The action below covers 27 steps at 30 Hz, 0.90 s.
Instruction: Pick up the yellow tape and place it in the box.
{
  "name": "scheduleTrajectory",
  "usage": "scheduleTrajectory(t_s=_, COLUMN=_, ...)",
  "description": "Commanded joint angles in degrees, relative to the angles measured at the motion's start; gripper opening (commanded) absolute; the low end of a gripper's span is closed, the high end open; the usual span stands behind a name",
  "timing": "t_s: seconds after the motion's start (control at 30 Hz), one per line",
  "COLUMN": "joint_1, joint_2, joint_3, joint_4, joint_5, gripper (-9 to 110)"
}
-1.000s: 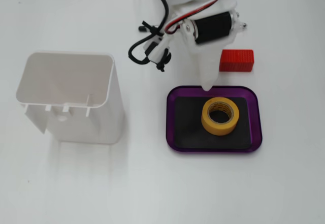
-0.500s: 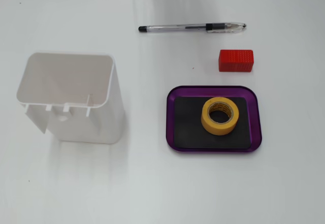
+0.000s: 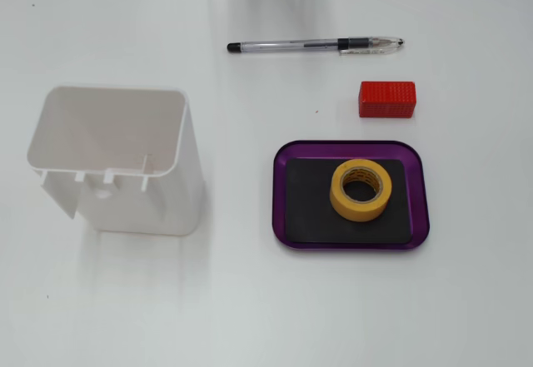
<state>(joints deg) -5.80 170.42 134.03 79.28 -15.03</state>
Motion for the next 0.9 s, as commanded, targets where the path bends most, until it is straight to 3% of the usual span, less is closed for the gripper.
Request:
scheduleTrajectory(t_s=0.0, joint_1=0.09, joint_2=11.69, joint_3=14.15, joint_4=-6.24, joint_5=0.0, gripper=10)
scheduleTrajectory(t_s=0.2, joint_1=0.18, joint_2=28.92, joint_3=32.61, joint_4=-10.55, joint_5=0.26, gripper=10)
scheduleTrajectory(t_s=0.33, joint_1=0.18, joint_2=27.25, joint_3=40.34, joint_4=-12.13, joint_5=5.27, gripper=10)
scheduleTrajectory(t_s=0.5, joint_1=0.18, joint_2=26.63, joint_3=42.36, joint_4=-13.27, joint_5=16.44, gripper=10)
scheduleTrajectory(t_s=0.67, joint_1=0.18, joint_2=26.63, joint_3=42.36, joint_4=-12.66, joint_5=16.44, gripper=8)
scheduleTrajectory(t_s=0.77, joint_1=0.18, joint_2=26.63, joint_3=42.36, joint_4=-12.57, joint_5=16.44, gripper=-1)
scheduleTrajectory(t_s=0.87, joint_1=0.09, joint_2=26.63, joint_3=42.36, joint_4=-12.57, joint_5=16.44, gripper=0)
